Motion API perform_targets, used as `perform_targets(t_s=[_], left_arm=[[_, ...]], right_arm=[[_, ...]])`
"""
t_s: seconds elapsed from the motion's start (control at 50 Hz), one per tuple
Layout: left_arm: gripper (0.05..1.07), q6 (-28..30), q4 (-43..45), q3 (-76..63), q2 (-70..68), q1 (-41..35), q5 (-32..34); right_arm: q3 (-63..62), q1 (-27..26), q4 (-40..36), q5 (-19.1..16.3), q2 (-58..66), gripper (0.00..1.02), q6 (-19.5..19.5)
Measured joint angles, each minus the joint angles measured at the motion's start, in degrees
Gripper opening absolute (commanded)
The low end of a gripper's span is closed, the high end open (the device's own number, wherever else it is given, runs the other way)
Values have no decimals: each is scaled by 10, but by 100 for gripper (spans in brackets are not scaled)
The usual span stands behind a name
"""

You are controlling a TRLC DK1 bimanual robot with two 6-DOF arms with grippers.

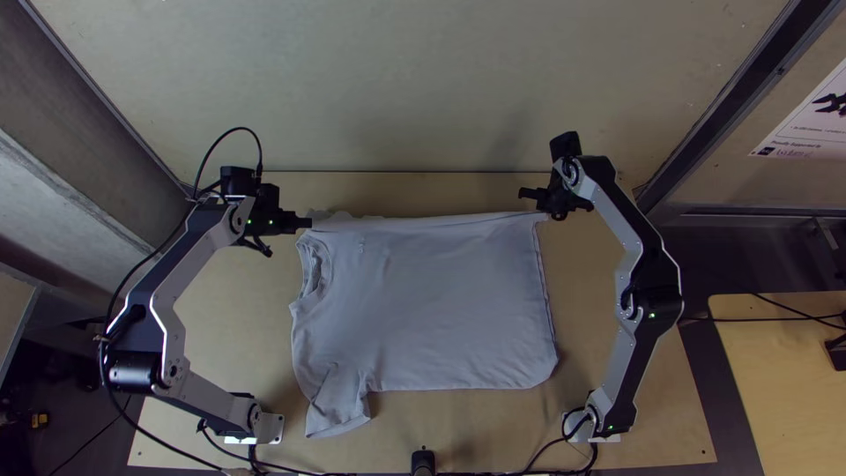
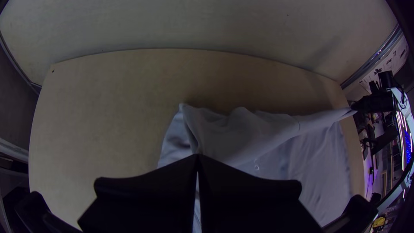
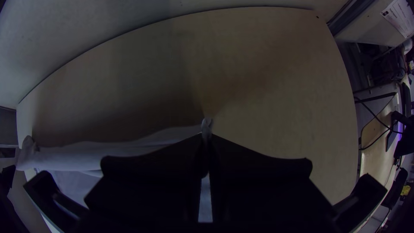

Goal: Fold the t-shirt

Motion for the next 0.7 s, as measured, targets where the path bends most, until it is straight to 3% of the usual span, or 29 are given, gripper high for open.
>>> perform_targets(t_s=[0.7], left_arm=[[8, 15, 38, -207, -134, 0, 2]], right_arm=[[-223, 2, 94, 0, -97, 2, -10]])
